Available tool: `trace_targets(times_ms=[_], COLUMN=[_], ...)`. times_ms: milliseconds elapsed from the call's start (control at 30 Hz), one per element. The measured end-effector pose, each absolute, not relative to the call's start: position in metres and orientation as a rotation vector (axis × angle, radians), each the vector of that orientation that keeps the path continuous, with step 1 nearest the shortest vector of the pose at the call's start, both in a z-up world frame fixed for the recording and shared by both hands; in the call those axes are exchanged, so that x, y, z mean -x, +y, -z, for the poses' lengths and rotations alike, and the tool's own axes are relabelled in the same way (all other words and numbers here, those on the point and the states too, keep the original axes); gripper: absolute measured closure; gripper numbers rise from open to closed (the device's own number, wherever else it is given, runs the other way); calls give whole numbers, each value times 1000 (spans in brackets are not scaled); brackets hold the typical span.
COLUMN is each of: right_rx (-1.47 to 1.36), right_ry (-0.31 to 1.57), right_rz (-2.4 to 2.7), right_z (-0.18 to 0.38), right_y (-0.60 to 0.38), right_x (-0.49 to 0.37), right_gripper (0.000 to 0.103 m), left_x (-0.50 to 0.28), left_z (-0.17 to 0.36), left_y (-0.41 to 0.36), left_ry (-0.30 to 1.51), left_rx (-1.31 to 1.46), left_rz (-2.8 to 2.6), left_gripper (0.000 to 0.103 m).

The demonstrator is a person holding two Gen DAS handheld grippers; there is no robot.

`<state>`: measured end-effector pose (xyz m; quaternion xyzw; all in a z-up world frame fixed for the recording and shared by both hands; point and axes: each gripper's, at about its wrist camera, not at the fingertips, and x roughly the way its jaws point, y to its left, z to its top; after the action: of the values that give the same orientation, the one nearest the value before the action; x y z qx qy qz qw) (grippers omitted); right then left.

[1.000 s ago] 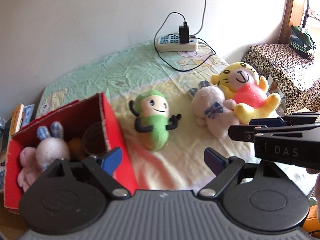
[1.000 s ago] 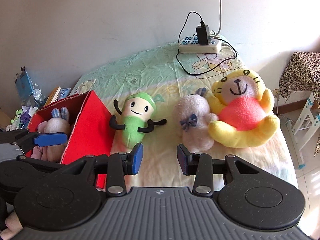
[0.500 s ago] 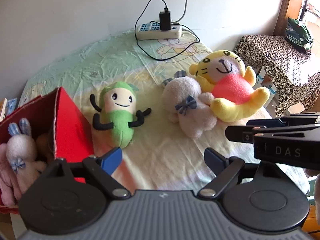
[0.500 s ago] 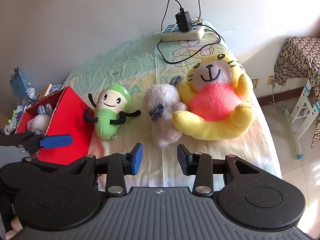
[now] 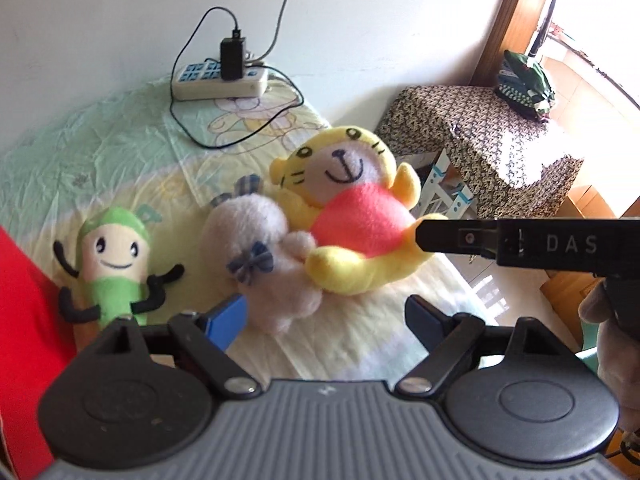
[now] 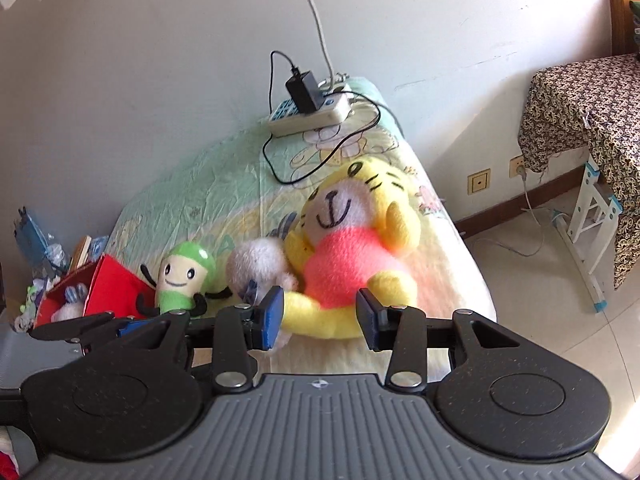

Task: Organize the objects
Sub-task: 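Close the right gripper on the yellow tiger plush with red shirt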

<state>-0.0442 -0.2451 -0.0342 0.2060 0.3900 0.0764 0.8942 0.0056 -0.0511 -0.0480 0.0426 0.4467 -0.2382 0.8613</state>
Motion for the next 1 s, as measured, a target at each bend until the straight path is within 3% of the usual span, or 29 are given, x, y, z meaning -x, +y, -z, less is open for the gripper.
trace_targets(times_ms=[367,1000], right_rx=[-521,-735], right_ry=[841,947], right_rz=[-101,-287], right_z=[63,121], right_y=[-295,-308], right_x=[-6,-68], right_gripper=[52,40], left_x=[-59,-119], left_z=[60,107], left_y=[-101,-123], left_ry=[951,1055], left_rx=[-50,-20], left_rz=[574,582], left_gripper=[16,13])
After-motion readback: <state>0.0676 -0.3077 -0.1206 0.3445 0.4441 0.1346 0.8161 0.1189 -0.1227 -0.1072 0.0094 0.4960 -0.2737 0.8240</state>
